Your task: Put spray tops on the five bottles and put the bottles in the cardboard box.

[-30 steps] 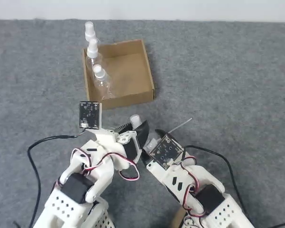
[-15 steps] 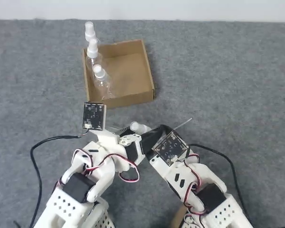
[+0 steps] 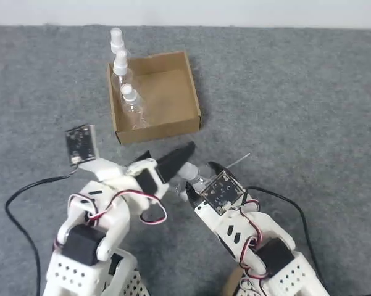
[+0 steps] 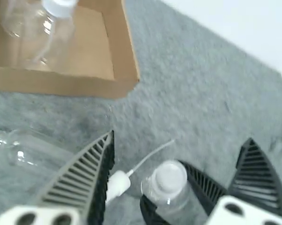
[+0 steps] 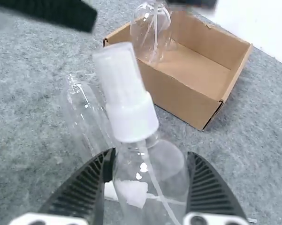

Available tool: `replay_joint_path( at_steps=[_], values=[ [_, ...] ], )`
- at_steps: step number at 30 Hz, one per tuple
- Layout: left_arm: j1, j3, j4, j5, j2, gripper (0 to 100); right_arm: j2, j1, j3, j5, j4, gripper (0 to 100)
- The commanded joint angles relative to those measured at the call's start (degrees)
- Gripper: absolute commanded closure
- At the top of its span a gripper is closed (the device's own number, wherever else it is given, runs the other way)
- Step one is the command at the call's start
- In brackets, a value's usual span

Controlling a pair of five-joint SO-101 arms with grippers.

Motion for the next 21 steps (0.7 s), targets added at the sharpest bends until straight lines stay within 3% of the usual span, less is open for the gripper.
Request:
replay_joint_path(
  at_steps=[1, 16, 21],
  values=[
    [-3.52, -4.70, 0.97, 2.37, -0.79, 62, -1.27, 0.66, -2.02, -0.53, -1.54, 87.1],
    [-11.96, -4.35, 0.97, 3.60, -0.79, 62, -1.27, 0.66, -1.93, -0.62, -6.64, 87.5],
    [-11.69, -1.01, -3.25, 3.52, -0.79, 62, -1.27, 0.66, -1.93, -9.58, -7.96, 87.2]
  ],
)
